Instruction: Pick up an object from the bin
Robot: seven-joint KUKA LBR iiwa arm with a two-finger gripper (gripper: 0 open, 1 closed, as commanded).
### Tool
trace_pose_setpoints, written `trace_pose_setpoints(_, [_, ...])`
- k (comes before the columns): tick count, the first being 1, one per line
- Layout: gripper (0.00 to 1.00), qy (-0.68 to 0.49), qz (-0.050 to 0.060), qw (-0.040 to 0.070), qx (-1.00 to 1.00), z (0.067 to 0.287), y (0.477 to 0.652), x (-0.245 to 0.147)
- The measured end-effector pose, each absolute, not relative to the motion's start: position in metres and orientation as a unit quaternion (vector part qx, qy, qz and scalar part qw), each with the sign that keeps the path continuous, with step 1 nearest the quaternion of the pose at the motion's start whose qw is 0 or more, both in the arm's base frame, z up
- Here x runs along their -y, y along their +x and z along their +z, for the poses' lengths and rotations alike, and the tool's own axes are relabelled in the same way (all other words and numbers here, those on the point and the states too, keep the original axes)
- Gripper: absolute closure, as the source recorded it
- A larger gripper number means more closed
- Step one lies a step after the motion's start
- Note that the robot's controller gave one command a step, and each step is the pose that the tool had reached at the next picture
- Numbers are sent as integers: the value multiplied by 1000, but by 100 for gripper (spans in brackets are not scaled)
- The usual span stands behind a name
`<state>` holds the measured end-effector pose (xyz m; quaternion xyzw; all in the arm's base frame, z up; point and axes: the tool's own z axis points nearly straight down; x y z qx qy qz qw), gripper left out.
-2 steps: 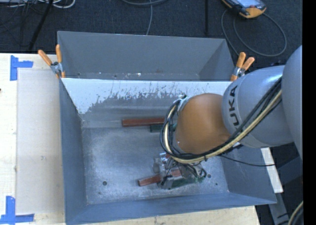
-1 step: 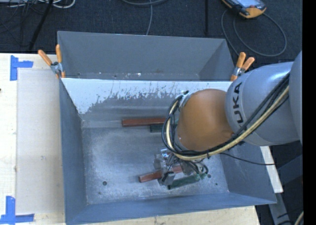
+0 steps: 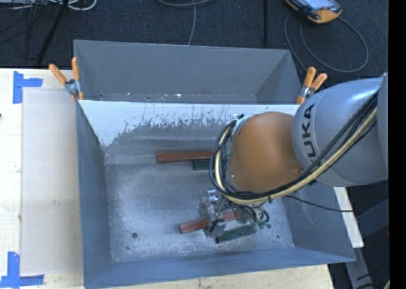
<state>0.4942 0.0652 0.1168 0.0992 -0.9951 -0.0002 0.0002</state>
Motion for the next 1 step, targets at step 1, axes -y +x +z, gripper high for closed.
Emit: trace_pose_setpoints(1, [100,99,0,1,995,129,493,-65])
